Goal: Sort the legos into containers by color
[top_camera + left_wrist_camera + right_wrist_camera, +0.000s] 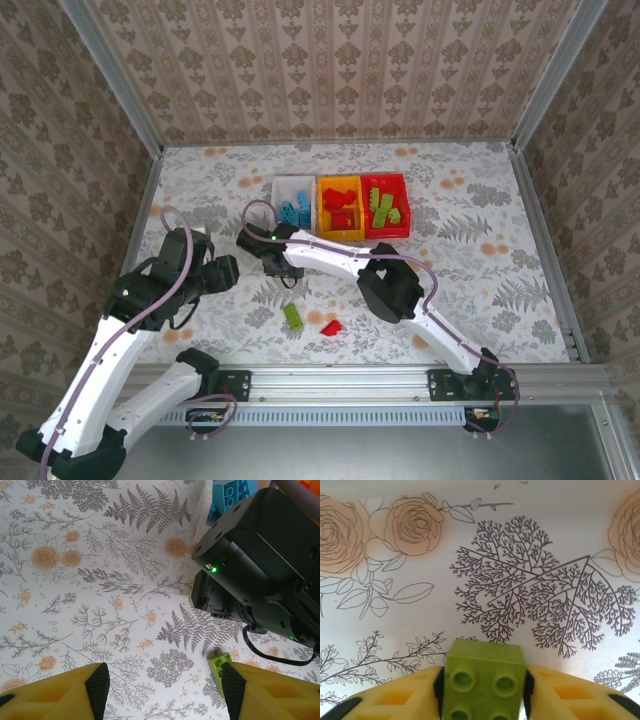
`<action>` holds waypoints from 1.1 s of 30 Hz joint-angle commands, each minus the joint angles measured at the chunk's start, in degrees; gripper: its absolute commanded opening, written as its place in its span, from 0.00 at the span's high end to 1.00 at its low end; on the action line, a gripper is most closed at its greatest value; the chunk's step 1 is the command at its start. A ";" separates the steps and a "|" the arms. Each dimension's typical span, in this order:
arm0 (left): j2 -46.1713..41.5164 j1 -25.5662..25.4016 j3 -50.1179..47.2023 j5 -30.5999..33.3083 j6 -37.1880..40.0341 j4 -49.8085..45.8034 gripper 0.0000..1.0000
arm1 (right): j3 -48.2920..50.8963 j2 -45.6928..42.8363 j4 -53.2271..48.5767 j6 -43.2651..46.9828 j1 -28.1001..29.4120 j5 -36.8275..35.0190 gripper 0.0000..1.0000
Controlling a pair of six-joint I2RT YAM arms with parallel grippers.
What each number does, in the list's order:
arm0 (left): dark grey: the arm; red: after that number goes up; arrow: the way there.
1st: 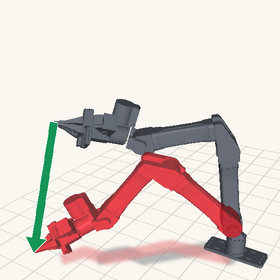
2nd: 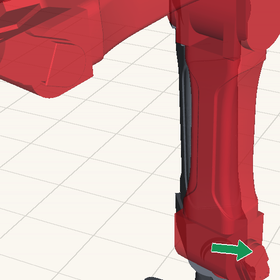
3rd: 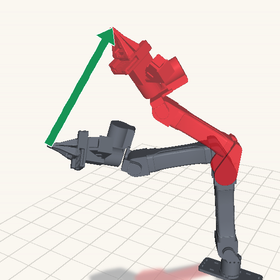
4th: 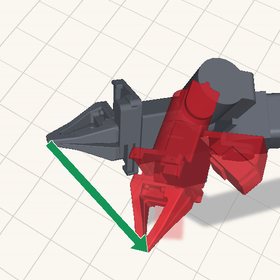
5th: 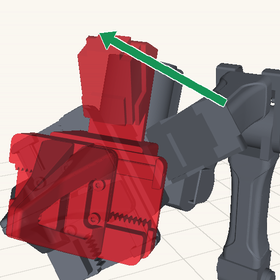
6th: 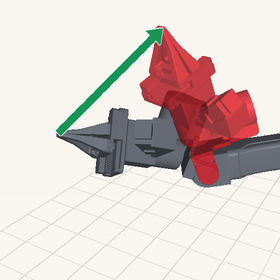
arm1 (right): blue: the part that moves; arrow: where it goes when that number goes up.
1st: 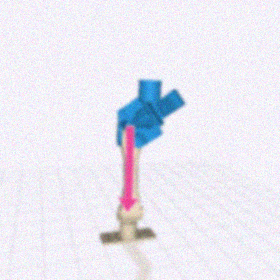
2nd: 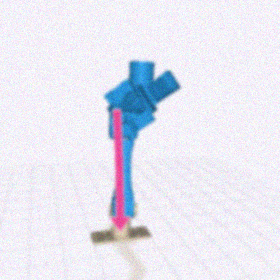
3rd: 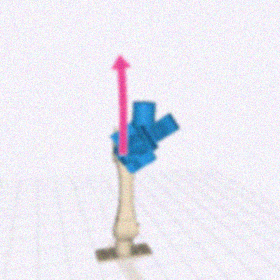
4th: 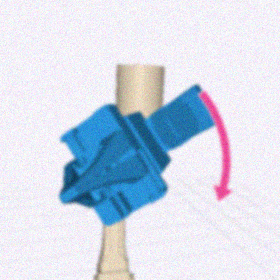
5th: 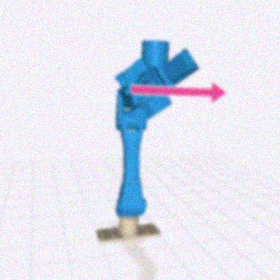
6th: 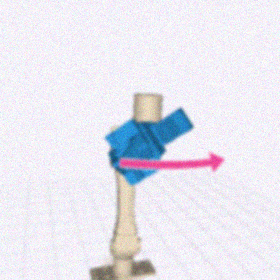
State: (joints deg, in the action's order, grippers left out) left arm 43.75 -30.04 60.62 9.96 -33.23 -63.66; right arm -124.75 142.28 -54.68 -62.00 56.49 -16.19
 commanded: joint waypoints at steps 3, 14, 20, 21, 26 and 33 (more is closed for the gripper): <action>-0.22 -0.38 0.60 -1.31 1.94 -0.08 0.36 | 0.99 -0.48 -1.49 1.23 -0.54 -2.72 0.70; 6.17 -4.05 -2.17 -8.10 0.65 11.10 0.37 | 33.68 -27.45 14.89 14.08 -3.48 -5.71 0.82; 17.69 -14.21 0.99 -5.58 0.27 20.72 0.37 | 47.84 -45.12 16.35 21.29 -11.11 -4.88 0.84; 19.99 -15.56 1.95 -5.58 0.30 22.44 0.37 | 49.36 -47.09 16.56 22.96 -13.37 -4.16 0.84; 31.92 -19.32 8.46 -6.13 0.84 28.01 0.38 | 50.41 -48.25 20.14 31.41 -25.71 2.60 0.83; 44.73 -20.78 18.70 -8.48 2.29 30.75 0.38 | 35.79 -33.53 18.91 37.43 -35.31 7.43 0.82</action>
State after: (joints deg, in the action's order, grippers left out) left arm 86.17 -50.24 76.14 2.98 -32.45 -35.48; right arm -83.66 104.49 -34.92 -28.56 22.68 -12.21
